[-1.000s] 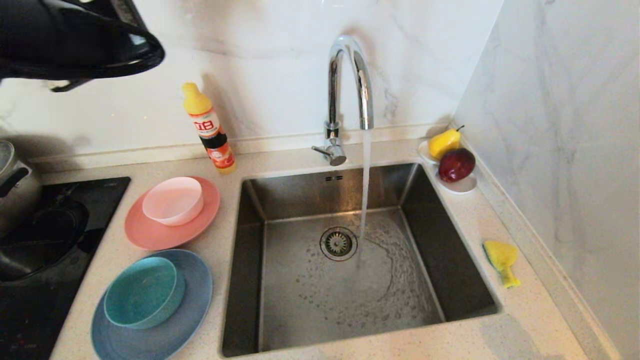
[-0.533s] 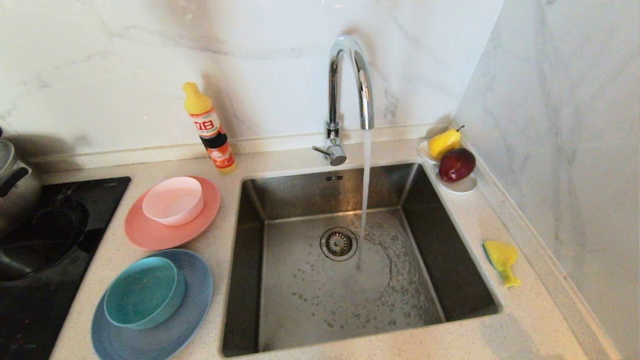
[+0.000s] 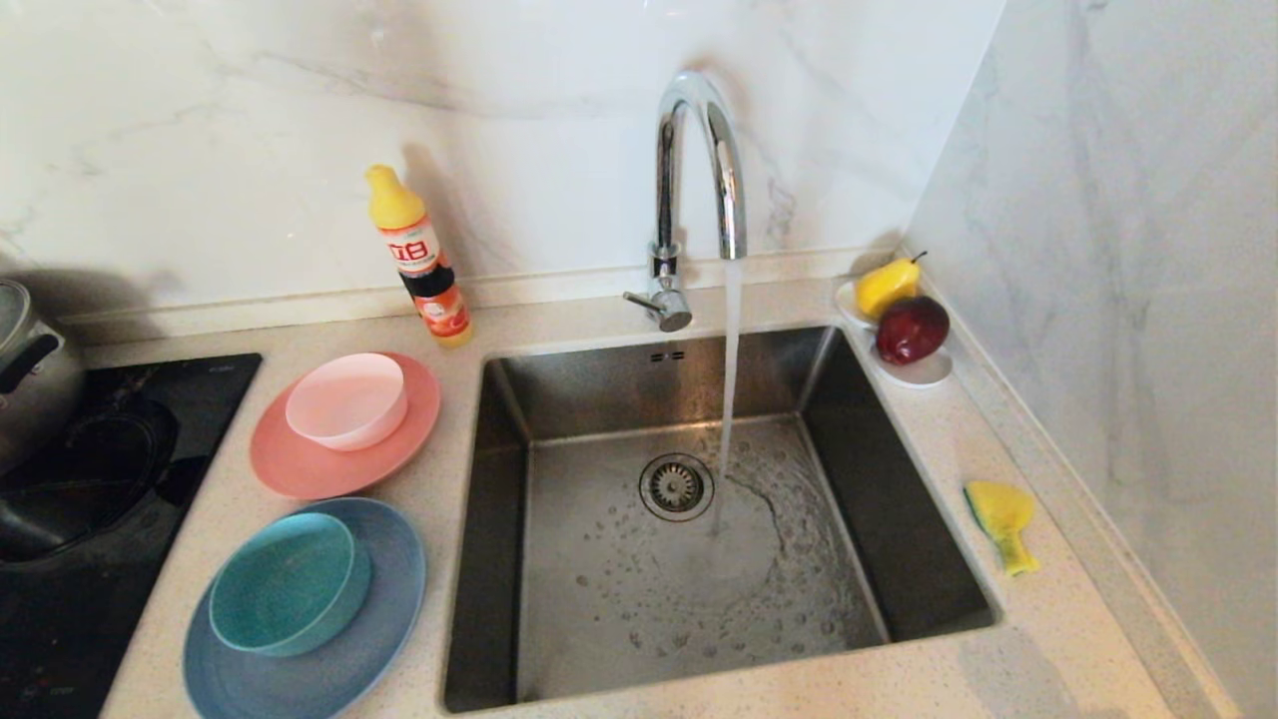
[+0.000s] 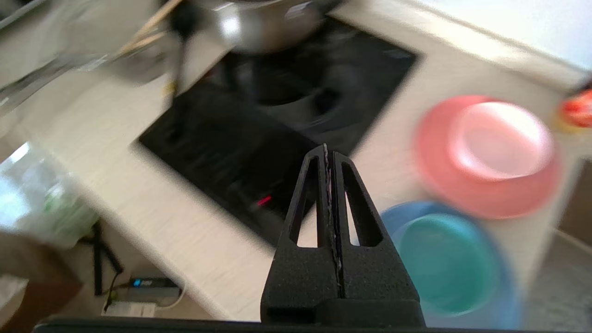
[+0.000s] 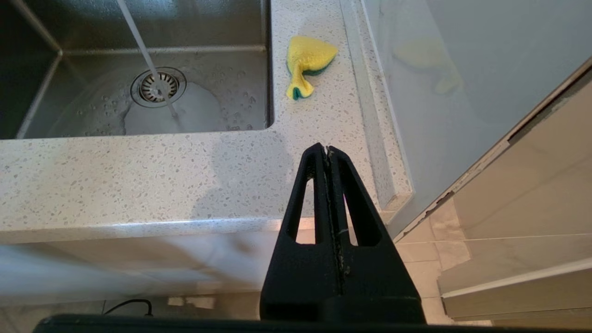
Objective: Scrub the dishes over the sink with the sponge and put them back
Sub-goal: Pick up a bowl and the sponge
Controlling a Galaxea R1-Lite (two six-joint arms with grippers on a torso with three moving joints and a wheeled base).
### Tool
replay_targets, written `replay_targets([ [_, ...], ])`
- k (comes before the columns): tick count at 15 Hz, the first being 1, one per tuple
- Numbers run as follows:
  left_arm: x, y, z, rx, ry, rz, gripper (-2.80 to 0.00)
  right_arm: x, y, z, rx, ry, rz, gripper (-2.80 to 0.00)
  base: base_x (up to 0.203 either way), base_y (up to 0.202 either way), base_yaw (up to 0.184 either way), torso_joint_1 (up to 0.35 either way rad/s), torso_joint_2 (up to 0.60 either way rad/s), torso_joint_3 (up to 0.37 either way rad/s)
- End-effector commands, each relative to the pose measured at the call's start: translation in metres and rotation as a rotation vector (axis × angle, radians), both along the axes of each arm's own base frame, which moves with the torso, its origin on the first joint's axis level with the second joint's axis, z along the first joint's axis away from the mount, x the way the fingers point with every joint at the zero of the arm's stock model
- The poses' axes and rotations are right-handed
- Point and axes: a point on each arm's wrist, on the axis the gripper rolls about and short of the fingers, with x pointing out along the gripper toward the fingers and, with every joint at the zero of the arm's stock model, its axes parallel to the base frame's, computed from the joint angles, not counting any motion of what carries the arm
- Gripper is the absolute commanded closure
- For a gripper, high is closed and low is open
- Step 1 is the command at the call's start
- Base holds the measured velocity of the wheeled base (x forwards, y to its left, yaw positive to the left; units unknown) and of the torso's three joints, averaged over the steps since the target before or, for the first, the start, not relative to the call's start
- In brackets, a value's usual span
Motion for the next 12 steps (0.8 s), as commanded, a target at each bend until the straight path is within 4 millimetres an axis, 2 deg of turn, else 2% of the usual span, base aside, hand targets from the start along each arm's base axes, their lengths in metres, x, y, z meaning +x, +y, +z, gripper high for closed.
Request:
replay_targets([
  [1,-0.051,0.002,-0.031,-0.006,-0.114,0.058,0.00,0.000,0.000,0.000,0.000,-0.001,0.001,0.00,0.000,0.000,0.000,0.000,0.00,0.000],
  [3,-0.073,0.000,-0.064,0.015,-0.139,0.066,0.00,0.000,0.000,0.000,0.000,-0.001,0.000,0.00,0.000,0.000,0.000,0.000,0.00,0.000],
  [4,-0.069,-0.001,-0.083,0.024,-0.085,0.044,0.00,0.000,0.000,0.000,0.000,-0.002,0.000,0.00,0.000,0.000,0.000,0.000,0.00,0.000],
  [6,-0.067,-0.004,-0.108,0.079,-0.010,-0.193,0.00,0.000,0.000,0.000,0.000,0.000,0.001,0.00,0.000,0.000,0.000,0.000,0.00,0.000],
  [8,-0.076,-0.008,-0.132,0.183,-0.015,-0.417,0.00,0.000,0.000,0.000,0.000,-0.001,0.000,0.00,0.000,0.000,0.000,0.000,0.00,0.000],
  [9,-0.077,-0.009,-0.150,0.230,0.002,-0.488,0.00,0.000,0.000,0.000,0.000,-0.001,0.001,0.00,0.000,0.000,0.000,0.000,0.00,0.000],
  [11,-0.063,-0.011,-0.185,0.268,0.087,-0.594,0.00,0.000,0.000,0.000,0.000,-0.001,0.000,0.00,0.000,0.000,0.000,0.000,0.00,0.000],
  [12,-0.057,-0.012,-0.196,0.252,0.093,-0.651,0.00,0.000,0.000,0.000,0.000,-0.001,0.001,0.00,0.000,0.000,0.000,0.000,0.00,0.000],
])
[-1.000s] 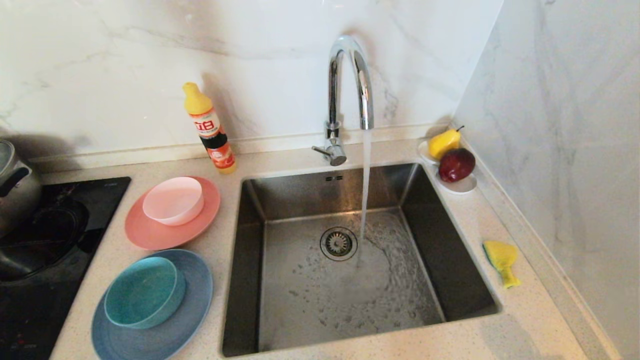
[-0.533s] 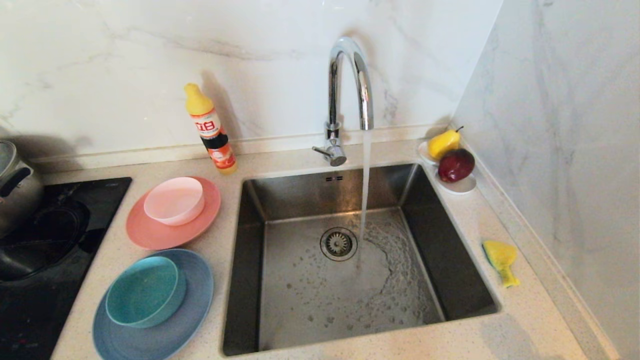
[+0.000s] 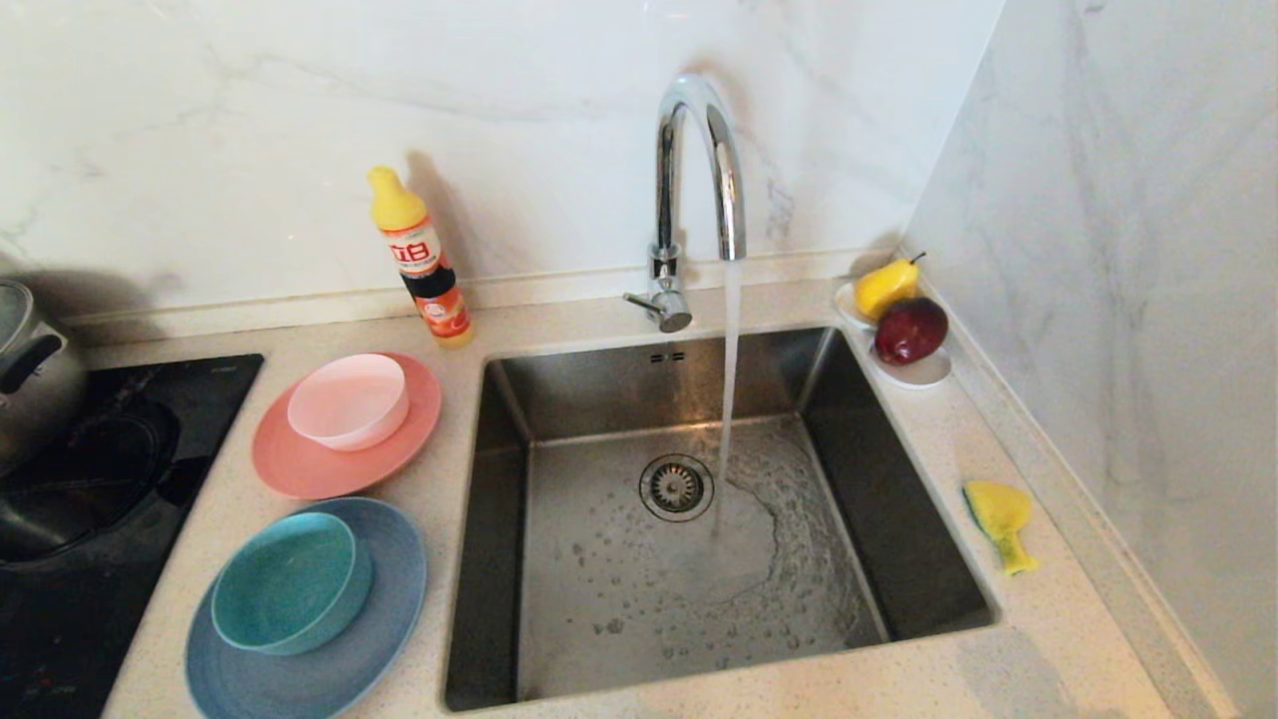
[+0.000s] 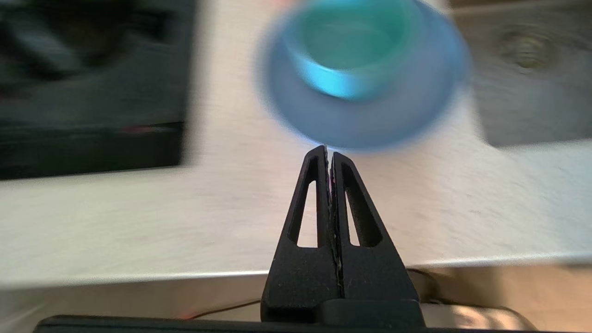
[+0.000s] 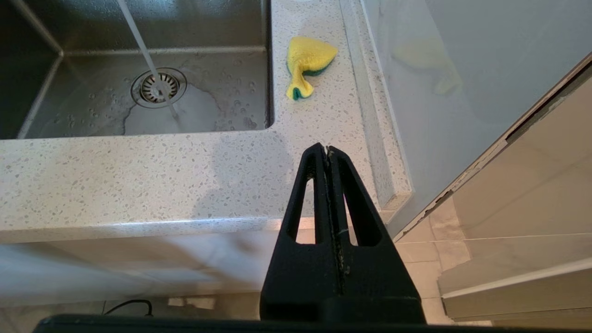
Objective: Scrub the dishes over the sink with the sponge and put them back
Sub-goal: Pick up a bowl and the sponge
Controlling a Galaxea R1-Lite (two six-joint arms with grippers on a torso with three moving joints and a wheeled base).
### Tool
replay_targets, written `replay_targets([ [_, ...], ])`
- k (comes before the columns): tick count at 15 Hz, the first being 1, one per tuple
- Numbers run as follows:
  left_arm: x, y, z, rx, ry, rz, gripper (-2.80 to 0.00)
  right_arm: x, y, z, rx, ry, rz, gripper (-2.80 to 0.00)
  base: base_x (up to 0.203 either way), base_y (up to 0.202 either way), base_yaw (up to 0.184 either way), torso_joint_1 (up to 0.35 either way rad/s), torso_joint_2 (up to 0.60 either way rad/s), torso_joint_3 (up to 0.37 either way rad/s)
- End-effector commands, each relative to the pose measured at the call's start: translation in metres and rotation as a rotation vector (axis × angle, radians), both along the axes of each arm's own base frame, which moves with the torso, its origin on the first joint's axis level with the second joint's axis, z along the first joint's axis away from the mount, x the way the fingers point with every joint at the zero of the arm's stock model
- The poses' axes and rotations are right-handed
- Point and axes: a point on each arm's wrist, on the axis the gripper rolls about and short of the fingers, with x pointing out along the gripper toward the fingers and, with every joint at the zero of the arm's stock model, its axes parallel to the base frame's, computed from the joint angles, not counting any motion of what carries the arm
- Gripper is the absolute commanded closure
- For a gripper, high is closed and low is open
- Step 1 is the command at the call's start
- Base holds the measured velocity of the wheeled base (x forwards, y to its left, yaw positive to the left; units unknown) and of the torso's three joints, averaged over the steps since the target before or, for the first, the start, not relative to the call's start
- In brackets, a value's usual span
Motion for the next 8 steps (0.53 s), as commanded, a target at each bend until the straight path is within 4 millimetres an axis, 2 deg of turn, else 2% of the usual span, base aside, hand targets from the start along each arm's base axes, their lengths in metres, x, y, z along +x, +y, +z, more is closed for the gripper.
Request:
replay_targets([
  [1,0.0048,-0.0020,-0.0197,-0.038,0.006,-0.083,0.00,-0.0001,0.0000,-0.0001,0.000,-0.001,0.001,0.00,0.000,0.000,0.000,0.000,0.00,0.000],
  [8,0.0052,-0.0024,-0.0175,-0.067,-0.013,-0.102,0.00,-0.0002,0.0000,0.0000,-0.002,-0.003,0.000,0.00,0.000,0.000,0.000,0.000,0.00,0.000],
])
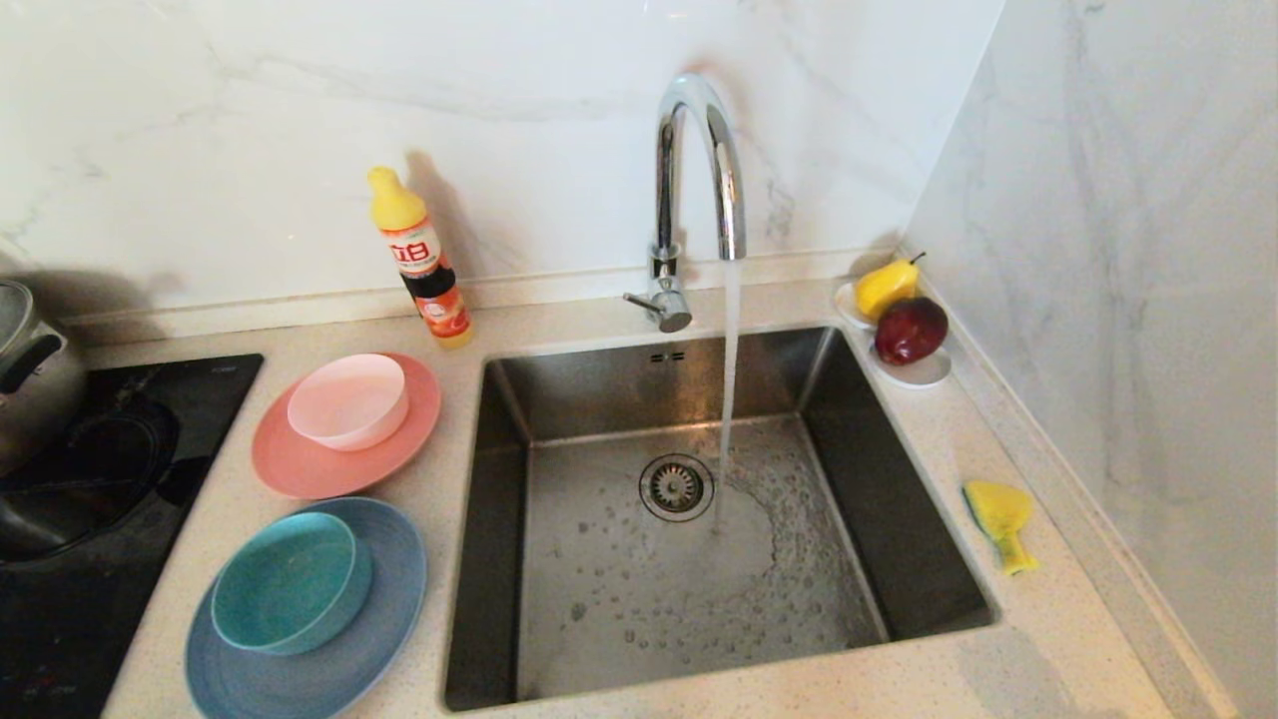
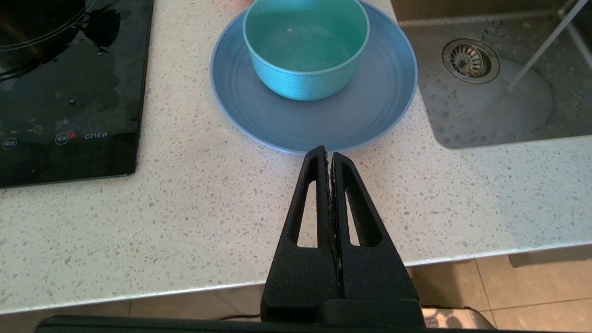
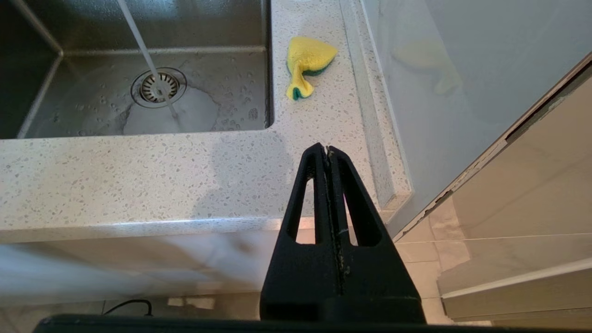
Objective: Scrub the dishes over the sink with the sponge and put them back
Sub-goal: Pick up a bowl and the sponge
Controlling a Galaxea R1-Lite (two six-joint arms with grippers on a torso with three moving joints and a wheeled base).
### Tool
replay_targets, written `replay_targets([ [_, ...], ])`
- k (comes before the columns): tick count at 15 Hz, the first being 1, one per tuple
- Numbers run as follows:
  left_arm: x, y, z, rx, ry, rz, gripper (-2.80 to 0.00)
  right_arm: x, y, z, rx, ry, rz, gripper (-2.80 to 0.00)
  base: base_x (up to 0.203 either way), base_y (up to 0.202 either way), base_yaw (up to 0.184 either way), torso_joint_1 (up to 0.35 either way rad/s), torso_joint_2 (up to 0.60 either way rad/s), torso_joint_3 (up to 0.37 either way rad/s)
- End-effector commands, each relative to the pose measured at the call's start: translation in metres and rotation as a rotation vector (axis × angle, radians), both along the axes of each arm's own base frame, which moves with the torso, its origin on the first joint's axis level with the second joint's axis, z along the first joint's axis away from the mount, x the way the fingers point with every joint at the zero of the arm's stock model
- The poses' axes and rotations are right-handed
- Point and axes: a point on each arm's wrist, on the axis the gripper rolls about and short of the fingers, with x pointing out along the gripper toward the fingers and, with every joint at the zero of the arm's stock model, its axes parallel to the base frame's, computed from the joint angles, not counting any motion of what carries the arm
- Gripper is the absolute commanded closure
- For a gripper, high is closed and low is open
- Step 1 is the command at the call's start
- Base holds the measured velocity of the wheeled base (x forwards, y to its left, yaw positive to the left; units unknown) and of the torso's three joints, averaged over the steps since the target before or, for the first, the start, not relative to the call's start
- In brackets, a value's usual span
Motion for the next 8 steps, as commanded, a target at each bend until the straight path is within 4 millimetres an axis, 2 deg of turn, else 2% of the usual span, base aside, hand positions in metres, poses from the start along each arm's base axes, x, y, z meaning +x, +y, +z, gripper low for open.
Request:
replay_targets([
  [1,0.0003,0.0000,-0.0008,0.000,0.012,0.001,0.00,-0.0002,0.0000,-0.0002,-0.001,-0.001,0.000,0.00,0.000,0.000,0.000,0.000,0.00,0.000],
  [6,0.0003,0.0000,-0.0008,0.000,0.012,0.000,0.00,-0.0001,0.0000,-0.0008,-0.026,0.001,0.001,0.00,0.000,0.000,0.000,0.000,0.00,0.000],
  [8,0.0003,0.0000,-0.0006,0.000,0.010,0.001,0.00,-0.0001,0.0004,-0.0008,-0.116,0.001,0.014,0.00,0.000,0.000,0.000,0.000,0.00,0.000],
])
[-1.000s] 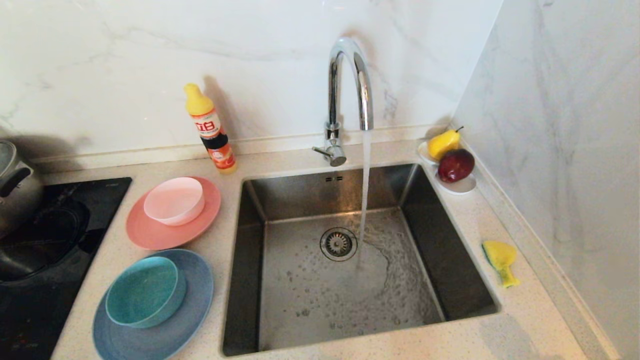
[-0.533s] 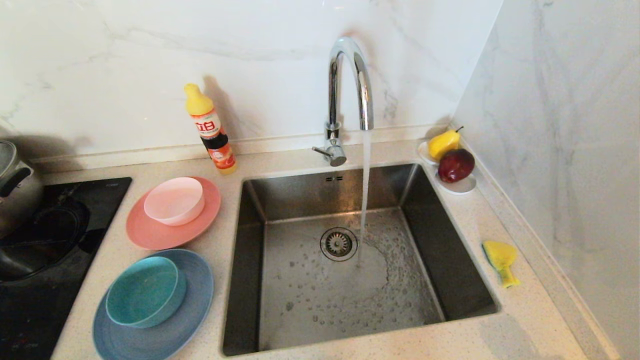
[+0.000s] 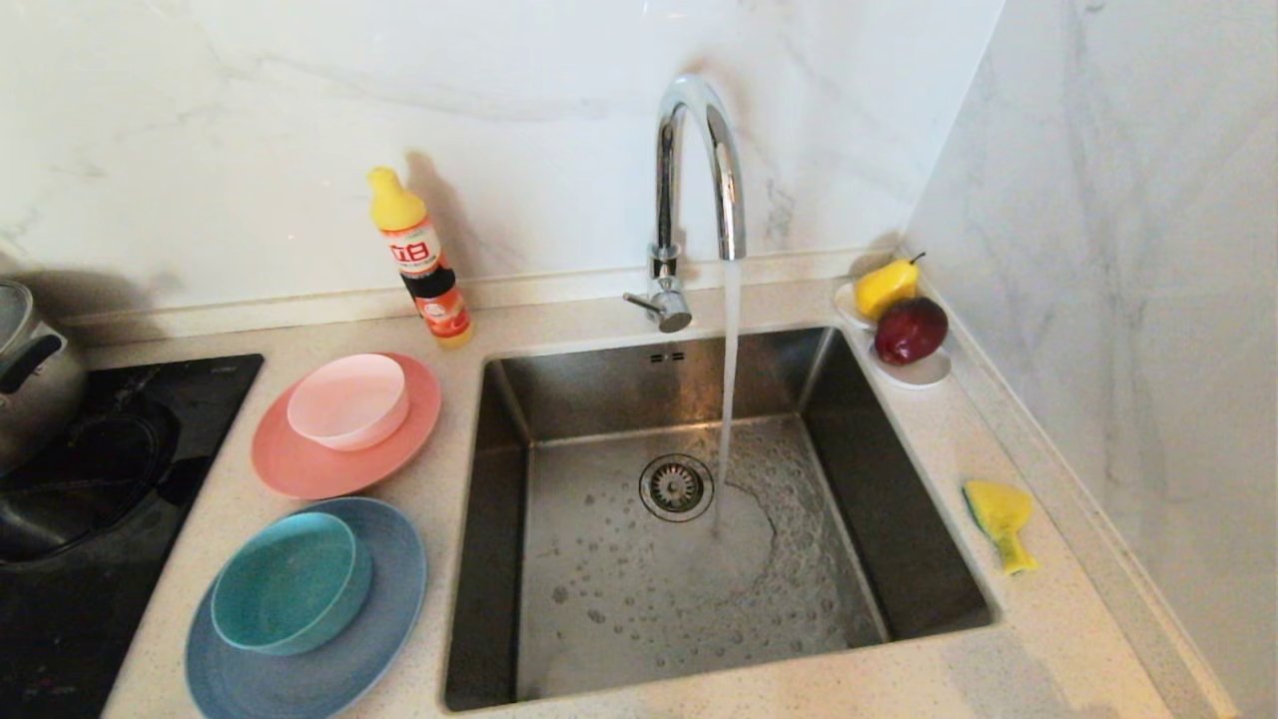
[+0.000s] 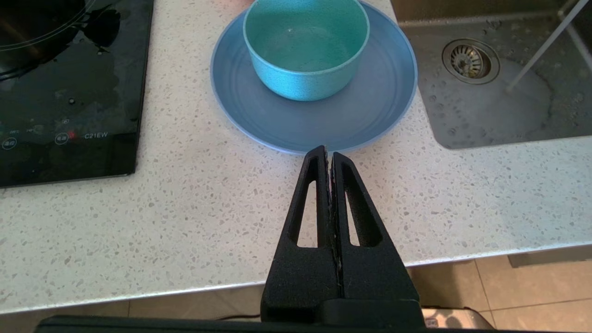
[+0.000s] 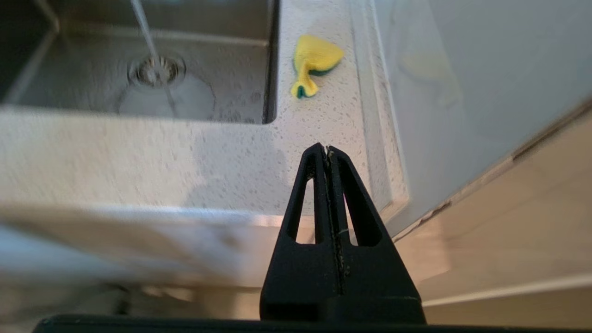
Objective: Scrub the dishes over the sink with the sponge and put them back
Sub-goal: Pick up a bowl and the sponge
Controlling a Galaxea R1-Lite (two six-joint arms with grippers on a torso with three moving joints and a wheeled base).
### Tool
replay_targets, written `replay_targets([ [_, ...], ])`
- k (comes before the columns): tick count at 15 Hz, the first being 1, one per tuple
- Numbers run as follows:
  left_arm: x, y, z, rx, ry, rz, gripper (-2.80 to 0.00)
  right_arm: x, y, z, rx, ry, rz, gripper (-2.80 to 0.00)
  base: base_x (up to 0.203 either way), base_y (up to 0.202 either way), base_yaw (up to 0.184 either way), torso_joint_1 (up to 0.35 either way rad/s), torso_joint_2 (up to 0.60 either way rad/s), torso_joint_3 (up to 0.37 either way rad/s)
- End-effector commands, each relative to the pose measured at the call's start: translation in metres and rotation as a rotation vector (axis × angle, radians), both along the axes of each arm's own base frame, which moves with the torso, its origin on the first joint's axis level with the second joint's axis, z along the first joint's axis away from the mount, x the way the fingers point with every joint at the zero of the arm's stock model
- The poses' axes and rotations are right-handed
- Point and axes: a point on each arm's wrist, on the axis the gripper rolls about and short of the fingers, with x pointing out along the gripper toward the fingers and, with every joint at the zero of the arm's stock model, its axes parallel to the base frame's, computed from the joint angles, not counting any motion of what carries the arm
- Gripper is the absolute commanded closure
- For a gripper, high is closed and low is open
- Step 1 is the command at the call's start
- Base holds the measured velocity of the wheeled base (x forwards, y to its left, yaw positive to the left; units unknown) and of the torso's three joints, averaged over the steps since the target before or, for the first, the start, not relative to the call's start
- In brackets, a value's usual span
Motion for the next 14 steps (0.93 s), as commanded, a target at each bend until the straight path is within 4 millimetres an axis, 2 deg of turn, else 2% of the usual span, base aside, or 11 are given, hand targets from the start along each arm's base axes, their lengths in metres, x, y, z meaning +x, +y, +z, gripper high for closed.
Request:
replay_targets([
  [1,0.000,0.000,0.000,0.000,0.006,0.001,0.00,0.000,0.000,0.000,-0.047,0.003,0.004,0.00,0.000,0.000,0.000,0.000,0.00,0.000],
  [4,0.000,0.000,0.000,0.000,0.006,0.000,0.00,0.000,0.001,0.009,-0.060,0.061,0.029,0.00,0.000,0.000,0.000,0.000,0.00,0.000],
  [9,0.000,0.000,0.000,0.000,0.006,-0.001,0.00,-0.018,0.003,0.089,-0.036,0.010,0.137,0.00,0.000,0.000,0.000,0.000,0.00,0.000],
  [11,0.000,0.000,0.000,0.000,0.006,0.001,0.00,-0.003,0.004,0.117,-0.031,0.080,0.172,0.00,0.000,0.000,0.000,0.000,0.00,0.000],
  [14,0.000,0.000,0.000,0.000,0.006,0.001,0.00,0.037,0.005,0.145,-0.016,0.235,0.196,0.00,0.000,0.000,0.000,0.000,0.00,0.000],
])
